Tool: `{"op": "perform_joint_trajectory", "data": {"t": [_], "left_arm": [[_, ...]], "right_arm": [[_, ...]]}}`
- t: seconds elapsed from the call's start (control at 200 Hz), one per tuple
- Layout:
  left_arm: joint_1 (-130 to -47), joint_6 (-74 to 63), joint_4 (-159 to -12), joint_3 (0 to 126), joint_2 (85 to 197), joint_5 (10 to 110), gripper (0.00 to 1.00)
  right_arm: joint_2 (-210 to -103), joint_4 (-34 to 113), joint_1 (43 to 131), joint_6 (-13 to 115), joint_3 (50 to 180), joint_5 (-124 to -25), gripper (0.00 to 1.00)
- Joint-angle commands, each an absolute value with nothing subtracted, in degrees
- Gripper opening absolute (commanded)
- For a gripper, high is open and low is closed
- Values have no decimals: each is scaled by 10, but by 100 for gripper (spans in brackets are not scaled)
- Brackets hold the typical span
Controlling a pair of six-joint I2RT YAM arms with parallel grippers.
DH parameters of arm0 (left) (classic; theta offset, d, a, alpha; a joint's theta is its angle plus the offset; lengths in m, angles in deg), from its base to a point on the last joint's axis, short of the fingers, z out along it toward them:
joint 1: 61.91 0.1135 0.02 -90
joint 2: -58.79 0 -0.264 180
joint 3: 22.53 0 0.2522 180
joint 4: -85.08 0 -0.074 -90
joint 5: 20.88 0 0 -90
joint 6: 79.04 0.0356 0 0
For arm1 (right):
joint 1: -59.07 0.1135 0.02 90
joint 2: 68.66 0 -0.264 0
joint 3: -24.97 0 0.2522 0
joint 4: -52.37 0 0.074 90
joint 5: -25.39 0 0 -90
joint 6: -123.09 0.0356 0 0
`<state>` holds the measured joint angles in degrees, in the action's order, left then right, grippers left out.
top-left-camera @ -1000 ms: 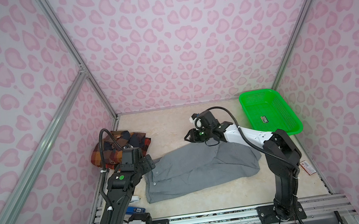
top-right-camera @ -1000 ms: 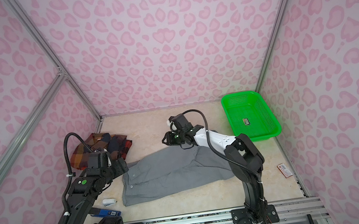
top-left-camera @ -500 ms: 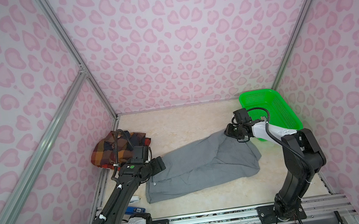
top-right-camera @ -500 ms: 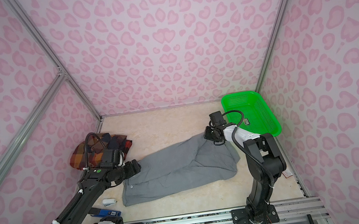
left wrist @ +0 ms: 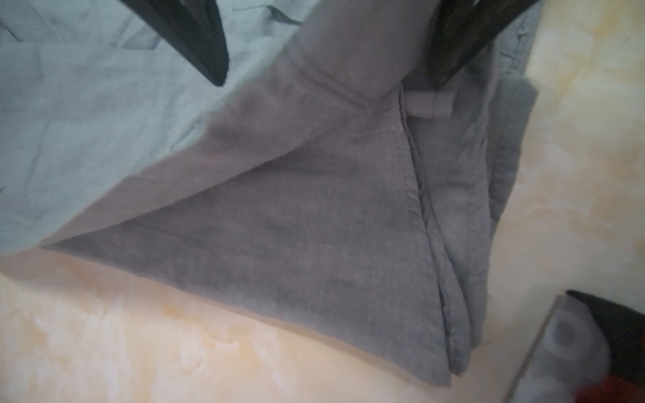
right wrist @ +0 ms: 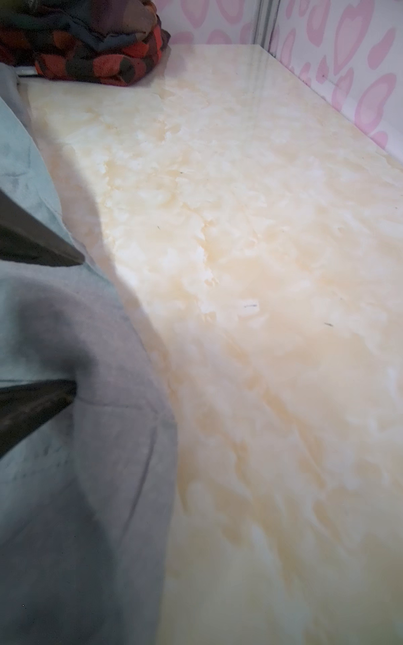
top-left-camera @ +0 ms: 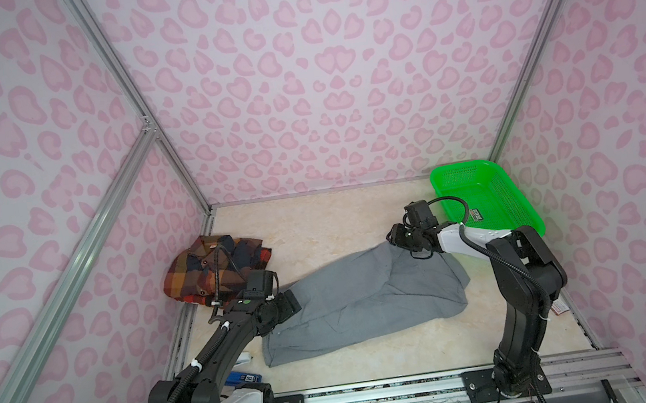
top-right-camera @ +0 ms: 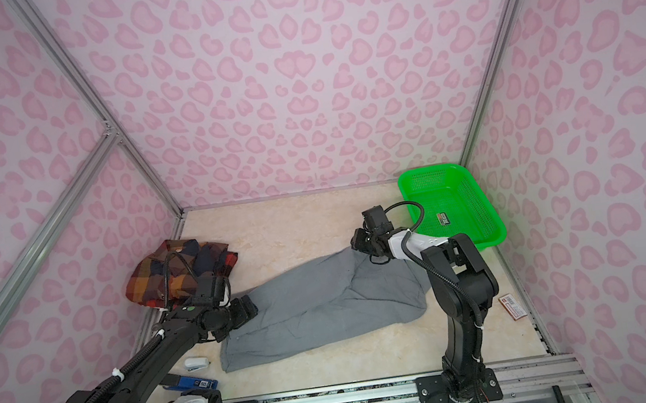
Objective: Fold and stack the long sleeve shirts
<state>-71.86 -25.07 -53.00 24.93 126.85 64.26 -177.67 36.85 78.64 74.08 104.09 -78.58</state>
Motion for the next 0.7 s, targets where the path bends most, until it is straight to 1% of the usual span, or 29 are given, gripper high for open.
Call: {"op": "perform_joint_trajectory", "data": {"t": [0.0, 0.065, 0.14, 0.18, 0.31, 0.395, 0.525, 0.585, 0.695], "left_arm": [[-718, -259, -551, 240, 1273, 653, 91], [-718, -259, -553, 234, 1272, 657, 91], [-718, -260, -556, 227, 1271, 661, 91], [-718, -262, -559, 224, 1271, 660, 91], [-718, -264, -562, 219, 1276, 661, 91], [-717, -264, -560, 220, 1275, 662, 91], [-715, -264, -558, 222, 1271, 662, 91], [-714, -264, -558, 223, 1273, 663, 91], [-710, -263, -558, 226, 1279, 662, 91]], "right_arm": [[-1790, 397, 786, 768, 1034, -779, 43], [-1786, 398, 785, 766, 1027, -774, 34], [-1773, 401, 782, 766, 1013, -772, 20], [-1761, 397, 781, 768, 1004, -769, 14], [-1699, 418, 777, 774, 942, -749, 3], [-1662, 416, 777, 776, 910, -739, 0], [-1611, 394, 778, 781, 861, -715, 0], [-1594, 386, 780, 788, 838, -709, 6], [-1566, 382, 787, 797, 798, -699, 5]]}}
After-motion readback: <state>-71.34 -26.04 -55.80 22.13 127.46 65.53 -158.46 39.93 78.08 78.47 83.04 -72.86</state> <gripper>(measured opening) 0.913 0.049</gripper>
